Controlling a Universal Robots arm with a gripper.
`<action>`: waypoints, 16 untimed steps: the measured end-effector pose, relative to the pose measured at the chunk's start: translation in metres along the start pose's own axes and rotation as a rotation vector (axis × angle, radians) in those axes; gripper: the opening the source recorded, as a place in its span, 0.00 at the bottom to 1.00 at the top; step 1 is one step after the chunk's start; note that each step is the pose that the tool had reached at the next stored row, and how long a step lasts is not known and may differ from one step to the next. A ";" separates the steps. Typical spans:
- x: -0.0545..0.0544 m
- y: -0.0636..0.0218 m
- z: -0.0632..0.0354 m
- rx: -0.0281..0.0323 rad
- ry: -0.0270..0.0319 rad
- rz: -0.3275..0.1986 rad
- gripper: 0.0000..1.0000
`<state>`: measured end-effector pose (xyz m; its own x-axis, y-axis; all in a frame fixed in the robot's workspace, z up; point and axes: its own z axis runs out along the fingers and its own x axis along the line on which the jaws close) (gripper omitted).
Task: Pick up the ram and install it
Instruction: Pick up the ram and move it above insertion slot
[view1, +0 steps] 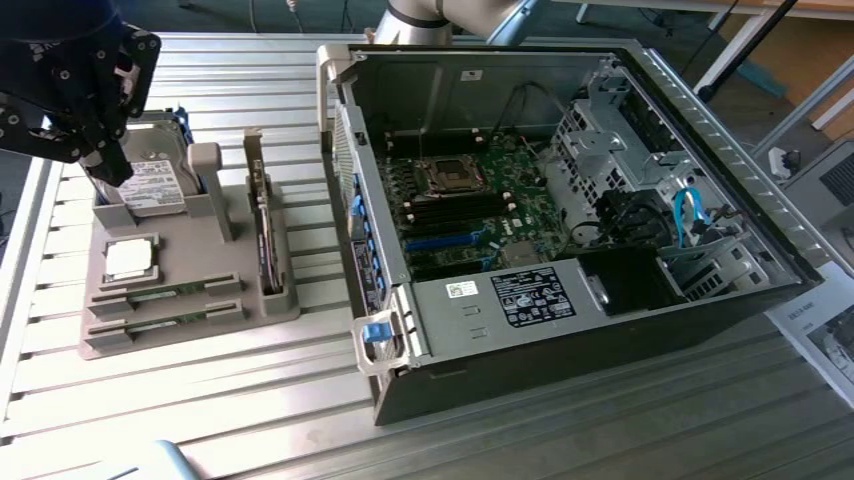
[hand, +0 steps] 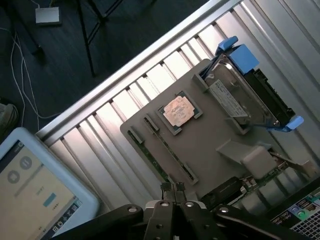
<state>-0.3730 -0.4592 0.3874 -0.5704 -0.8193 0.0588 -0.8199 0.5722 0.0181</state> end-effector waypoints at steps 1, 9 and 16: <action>0.000 0.0000 0.0000 0.0017 0.0005 -0.029 0.11; 0.000 0.0000 0.0002 0.0120 0.0037 -0.204 0.11; 0.000 0.0000 0.0004 0.0204 0.0061 -0.342 0.11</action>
<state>-0.3730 -0.4592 0.3870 -0.2621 -0.9633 0.0587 -0.9645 0.2635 0.0179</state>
